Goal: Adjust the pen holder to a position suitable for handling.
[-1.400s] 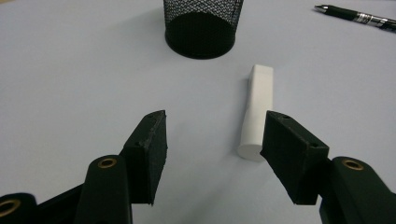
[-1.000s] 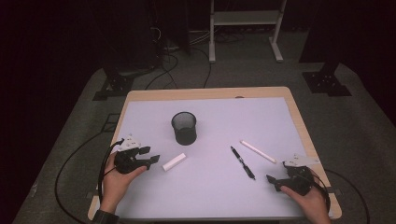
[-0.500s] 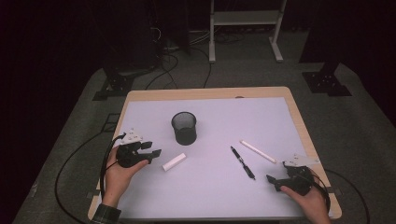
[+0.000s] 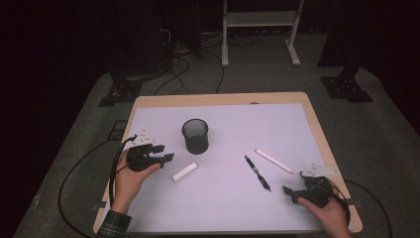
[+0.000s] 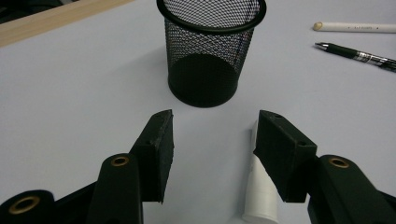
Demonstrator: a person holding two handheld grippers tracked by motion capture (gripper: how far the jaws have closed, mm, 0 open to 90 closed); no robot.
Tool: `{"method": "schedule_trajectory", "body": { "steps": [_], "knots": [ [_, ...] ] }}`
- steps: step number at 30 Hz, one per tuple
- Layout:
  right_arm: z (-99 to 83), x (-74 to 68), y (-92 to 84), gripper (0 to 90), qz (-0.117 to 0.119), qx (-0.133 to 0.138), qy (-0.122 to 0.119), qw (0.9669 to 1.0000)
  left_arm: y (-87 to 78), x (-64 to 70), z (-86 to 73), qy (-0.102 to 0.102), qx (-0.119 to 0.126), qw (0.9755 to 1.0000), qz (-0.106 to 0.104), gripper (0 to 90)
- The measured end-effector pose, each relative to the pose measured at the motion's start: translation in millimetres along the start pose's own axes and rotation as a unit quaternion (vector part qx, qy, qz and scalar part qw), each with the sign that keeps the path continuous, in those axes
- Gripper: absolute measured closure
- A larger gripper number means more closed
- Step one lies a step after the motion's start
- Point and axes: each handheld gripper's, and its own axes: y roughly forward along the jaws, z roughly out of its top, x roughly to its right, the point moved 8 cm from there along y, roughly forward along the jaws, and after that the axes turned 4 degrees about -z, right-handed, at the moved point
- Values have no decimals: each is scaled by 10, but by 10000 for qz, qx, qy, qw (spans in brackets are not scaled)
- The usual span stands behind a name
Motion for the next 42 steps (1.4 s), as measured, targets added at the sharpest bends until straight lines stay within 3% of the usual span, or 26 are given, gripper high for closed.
{"method": "schedule_trajectory", "body": {
  "steps": [29,34,42],
  "knots": [
    [-1,2,0,111,0,-3,-6,10000,155,-65,402,21,105,9999,-11,482],
    [-1,2,0,111,1,-5,-5,10000,225,-78,419,53,-38,10000,7,484],
    [0,1,1,111,1,0,0,10000,305,-86,554,82,-24,10000,-35,491]
  ]
}}
